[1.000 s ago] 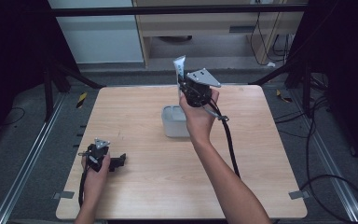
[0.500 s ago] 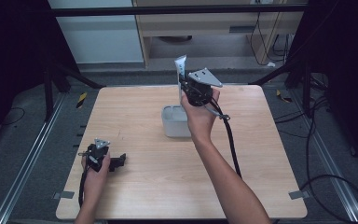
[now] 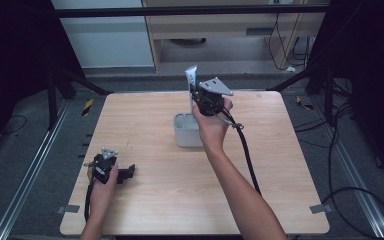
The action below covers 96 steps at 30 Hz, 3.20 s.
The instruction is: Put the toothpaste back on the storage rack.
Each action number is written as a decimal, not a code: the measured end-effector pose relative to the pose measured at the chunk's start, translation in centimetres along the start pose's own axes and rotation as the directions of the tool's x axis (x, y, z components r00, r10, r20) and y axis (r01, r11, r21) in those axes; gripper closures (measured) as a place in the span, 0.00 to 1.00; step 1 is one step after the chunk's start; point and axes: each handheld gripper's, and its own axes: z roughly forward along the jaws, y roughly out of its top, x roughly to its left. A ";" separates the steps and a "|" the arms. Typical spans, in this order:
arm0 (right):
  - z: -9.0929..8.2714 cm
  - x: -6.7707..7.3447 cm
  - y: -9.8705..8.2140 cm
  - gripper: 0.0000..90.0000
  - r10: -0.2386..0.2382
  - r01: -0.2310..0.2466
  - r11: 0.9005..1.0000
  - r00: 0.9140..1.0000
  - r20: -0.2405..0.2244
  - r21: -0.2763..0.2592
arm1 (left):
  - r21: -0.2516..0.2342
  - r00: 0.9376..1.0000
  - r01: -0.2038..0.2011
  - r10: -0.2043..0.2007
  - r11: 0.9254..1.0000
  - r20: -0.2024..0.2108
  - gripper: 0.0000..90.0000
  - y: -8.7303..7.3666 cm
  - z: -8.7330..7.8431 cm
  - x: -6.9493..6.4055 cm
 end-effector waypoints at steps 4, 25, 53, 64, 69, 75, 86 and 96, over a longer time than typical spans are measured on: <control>0.3 0.1 -1.2 0.89 -0.001 0.001 1.000 1.000 -0.001 0.024 | 0.000 1.000 0.000 0.000 1.000 0.000 0.00 0.0 0.0 0.0; 0.8 0.9 -4.5 0.89 -0.039 0.040 0.994 0.999 -0.017 0.102 | 0.000 1.000 -0.002 0.002 1.000 0.000 0.00 0.1 0.1 0.1; 1.1 1.3 -6.4 0.89 -0.061 0.064 0.983 0.998 -0.019 0.171 | 0.000 1.000 -0.002 0.002 1.000 0.001 0.00 0.1 0.1 0.1; 0.9 1.4 -6.9 0.89 -0.064 0.066 0.977 0.998 -0.021 0.203 | 0.000 1.000 -0.003 0.003 1.000 0.002 0.00 0.1 0.1 0.1; 1.1 1.4 -7.1 0.89 -0.060 0.065 0.972 0.998 -0.028 0.227 | 0.001 1.000 -0.003 0.003 1.000 0.002 0.00 0.1 0.1 0.1; 1.2 1.5 -7.3 0.89 -0.062 0.069 0.968 0.997 -0.034 0.242 | 0.002 1.000 -0.004 0.004 1.000 0.002 0.00 0.1 0.1 0.1; 1.4 1.5 -7.4 0.89 -0.064 0.072 0.964 0.997 -0.041 0.254 | 0.002 1.000 -0.003 0.003 1.000 0.002 0.00 0.1 0.1 0.1; 1.6 1.4 -7.3 0.89 -0.057 0.066 0.962 0.997 -0.044 0.264 | 0.002 1.000 -0.004 0.004 1.000 0.002 0.00 0.1 0.1 0.1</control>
